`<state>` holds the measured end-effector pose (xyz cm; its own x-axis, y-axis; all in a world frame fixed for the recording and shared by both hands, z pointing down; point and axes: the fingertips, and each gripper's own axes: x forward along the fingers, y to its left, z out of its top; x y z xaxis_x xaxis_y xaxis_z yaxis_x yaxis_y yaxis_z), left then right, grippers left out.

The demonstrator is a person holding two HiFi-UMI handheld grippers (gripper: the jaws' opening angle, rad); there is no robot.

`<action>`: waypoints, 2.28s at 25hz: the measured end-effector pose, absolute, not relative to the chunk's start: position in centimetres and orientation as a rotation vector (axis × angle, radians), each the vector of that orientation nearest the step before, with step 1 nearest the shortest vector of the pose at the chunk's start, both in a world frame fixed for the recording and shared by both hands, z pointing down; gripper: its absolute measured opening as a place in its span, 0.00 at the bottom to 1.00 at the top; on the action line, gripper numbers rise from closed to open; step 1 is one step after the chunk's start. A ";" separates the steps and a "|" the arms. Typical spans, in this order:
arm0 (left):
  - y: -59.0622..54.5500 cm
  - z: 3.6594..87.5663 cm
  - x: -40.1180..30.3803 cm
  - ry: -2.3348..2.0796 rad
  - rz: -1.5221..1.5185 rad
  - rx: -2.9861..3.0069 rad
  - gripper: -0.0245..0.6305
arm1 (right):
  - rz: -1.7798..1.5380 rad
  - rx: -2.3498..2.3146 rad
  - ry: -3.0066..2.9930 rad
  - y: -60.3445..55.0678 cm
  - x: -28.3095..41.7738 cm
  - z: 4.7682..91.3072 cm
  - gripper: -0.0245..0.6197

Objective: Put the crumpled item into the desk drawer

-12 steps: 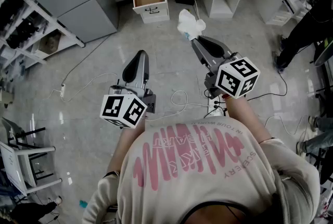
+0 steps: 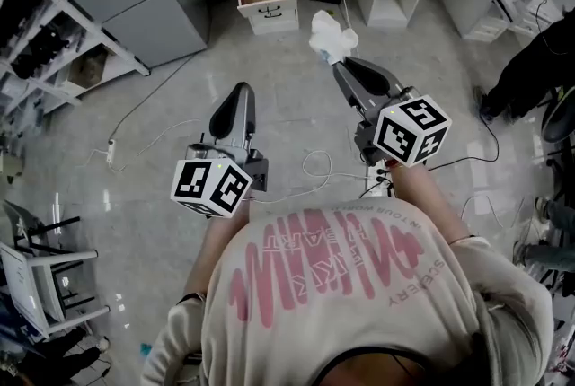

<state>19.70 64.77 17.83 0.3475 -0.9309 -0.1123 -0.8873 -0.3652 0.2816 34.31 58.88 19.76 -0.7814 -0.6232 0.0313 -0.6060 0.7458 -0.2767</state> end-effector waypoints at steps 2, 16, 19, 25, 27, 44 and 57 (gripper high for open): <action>65.1 17.9 18.6 -1.655 -0.382 2.435 0.04 | -0.426 -1.033 2.869 59.2 33.4 20.0 0.11; 63.6 25.7 11.5 -1.725 -0.310 2.252 0.04 | -0.671 -1.158 2.863 57.0 30.0 27.8 0.11; 62.2 27.4 9.8 -1.773 -0.287 2.187 0.04 | -0.728 -1.147 2.881 55.1 28.9 29.7 0.11; 56.3 27.4 7.8 -1.781 -0.272 2.176 0.04 | -0.732 -1.113 2.878 47.8 26.7 29.4 0.11; 53.7 26.8 7.3 -1.788 -0.276 2.181 0.04 | -0.730 -1.100 2.878 45.0 26.1 28.9 0.11; 35.0 22.3 5.0 -1.910 -0.428 2.218 0.03 | -0.614 -1.010 2.885 25.5 23.9 24.6 0.11; 31.2 28.3 3.4 -1.791 -0.274 2.146 0.04 | -0.783 -0.977 2.918 21.7 20.9 29.9 0.11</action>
